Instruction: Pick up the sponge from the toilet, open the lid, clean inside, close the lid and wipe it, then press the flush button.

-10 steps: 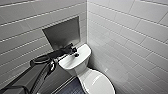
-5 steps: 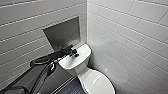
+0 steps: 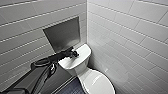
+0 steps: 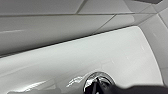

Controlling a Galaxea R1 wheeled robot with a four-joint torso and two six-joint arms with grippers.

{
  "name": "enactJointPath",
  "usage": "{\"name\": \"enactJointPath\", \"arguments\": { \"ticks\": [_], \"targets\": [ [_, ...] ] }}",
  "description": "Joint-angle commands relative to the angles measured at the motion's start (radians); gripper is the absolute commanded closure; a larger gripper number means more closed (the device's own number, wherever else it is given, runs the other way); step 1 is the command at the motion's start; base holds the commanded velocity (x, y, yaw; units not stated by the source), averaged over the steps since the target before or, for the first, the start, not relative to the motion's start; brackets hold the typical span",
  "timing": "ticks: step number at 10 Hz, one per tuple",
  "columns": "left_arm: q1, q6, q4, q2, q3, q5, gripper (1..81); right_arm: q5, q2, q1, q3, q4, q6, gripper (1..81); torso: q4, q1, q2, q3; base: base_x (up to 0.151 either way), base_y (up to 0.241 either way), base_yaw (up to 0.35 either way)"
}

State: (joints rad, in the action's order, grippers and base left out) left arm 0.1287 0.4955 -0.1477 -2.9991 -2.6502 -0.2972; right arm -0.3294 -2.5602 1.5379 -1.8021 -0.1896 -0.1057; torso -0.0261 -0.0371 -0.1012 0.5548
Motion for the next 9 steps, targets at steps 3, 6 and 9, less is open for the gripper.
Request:
{"name": "enactJointPath", "arguments": {
  "ticks": [3, 6, 9],
  "targets": [
    [-0.077, -0.008, 0.007, -0.034, 0.006, -0.033, 81.1, 0.084, -0.019, 0.017, -0.025, 0.018, 0.001, 81.1, 0.0, 0.0, 0.0, 0.0, 0.0, 0.0, 0.0],
    [-0.076, -0.009, 0.007, -0.034, 0.006, -0.033, 81.1, 0.084, -0.027, 0.017, -0.034, 0.019, 0.001, 81.1, 0.0, 0.0, 0.0, 0.0, 0.0, 0.0, 0.0],
    [-0.144, -0.009, -0.006, -0.021, 0.019, -0.062, 81.1, 0.081, -0.021, 0.022, -0.035, 0.018, 0.001, 81.1, 0.0, 0.001, 0.0, 0.0, 0.0, 0.0, 0.0]
  ]
}}
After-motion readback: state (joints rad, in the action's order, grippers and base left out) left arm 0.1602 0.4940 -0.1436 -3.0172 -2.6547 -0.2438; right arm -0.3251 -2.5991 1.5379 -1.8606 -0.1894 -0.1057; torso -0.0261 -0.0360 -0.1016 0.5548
